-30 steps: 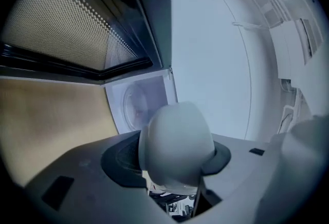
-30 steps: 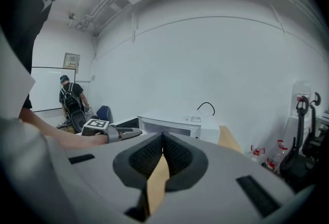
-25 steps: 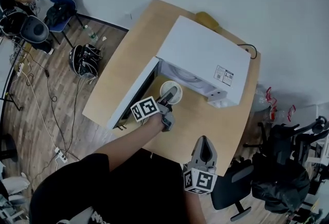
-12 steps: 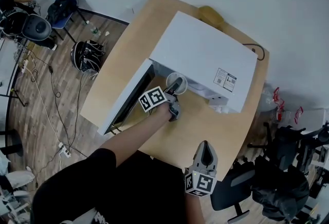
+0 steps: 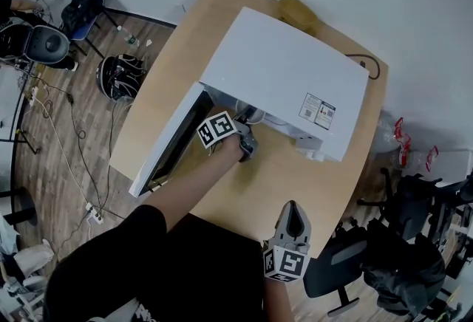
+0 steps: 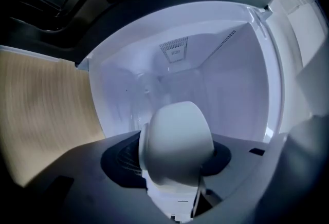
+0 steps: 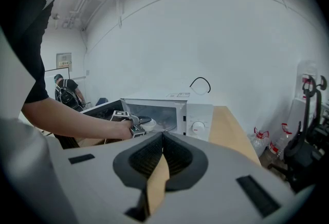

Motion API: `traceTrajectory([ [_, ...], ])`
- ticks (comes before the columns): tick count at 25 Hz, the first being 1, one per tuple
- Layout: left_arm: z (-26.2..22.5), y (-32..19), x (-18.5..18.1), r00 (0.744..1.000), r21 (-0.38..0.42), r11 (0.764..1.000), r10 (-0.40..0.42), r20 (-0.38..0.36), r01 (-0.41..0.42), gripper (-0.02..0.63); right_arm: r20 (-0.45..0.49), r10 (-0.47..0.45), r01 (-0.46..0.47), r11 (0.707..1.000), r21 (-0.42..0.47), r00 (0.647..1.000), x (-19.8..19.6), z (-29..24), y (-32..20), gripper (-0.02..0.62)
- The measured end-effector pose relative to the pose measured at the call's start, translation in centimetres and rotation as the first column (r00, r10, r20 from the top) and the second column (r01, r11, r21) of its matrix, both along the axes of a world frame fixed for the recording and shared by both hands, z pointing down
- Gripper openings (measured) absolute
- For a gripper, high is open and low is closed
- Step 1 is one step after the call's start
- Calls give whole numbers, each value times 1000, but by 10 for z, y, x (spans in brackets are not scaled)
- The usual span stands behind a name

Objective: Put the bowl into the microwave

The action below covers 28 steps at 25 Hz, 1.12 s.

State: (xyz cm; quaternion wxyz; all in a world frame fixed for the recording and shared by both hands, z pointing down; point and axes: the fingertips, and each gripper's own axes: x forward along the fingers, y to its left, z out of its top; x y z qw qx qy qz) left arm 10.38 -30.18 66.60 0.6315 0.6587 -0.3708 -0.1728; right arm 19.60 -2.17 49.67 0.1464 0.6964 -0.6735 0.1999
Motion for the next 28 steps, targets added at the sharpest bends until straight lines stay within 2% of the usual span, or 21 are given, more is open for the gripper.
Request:
traceTrajectory([
  [2,4,-3,0,1000,10,1000,3,4,-3,221,-8,5,-5,1000,-10,1000,6,4,3,60],
  [6,1,-11,4,999,88,996,30,42,-34,221,-11,28,-29,999,-20,1000,18,10,10,60],
  [12,-2,-21,6,986,153,987,26,164,-52,221,-18,40,-40,999,-17,999,24,11,15,60],
  [15,-3,-25,7,979,180,982,26,201,-63,221,-11,38,-38,999,-9,999,20,11,15,60],
  [17,-4,-27,8,982,182,982,23,186,-58,221,-7,33,-33,999,-3,999,15,10,13,60],
  [20,-6,-25,15,993,174,983,30,111,-49,221,-1,19,-19,1000,1,1000,7,10,10,60],
  [25,-7,-23,24,990,173,983,42,135,-65,221,16,1,-1,1000,-5,1000,-2,12,9,60],
  [28,-6,-27,26,995,145,988,31,90,-44,221,64,12,-12,1000,-4,998,0,16,9,60],
])
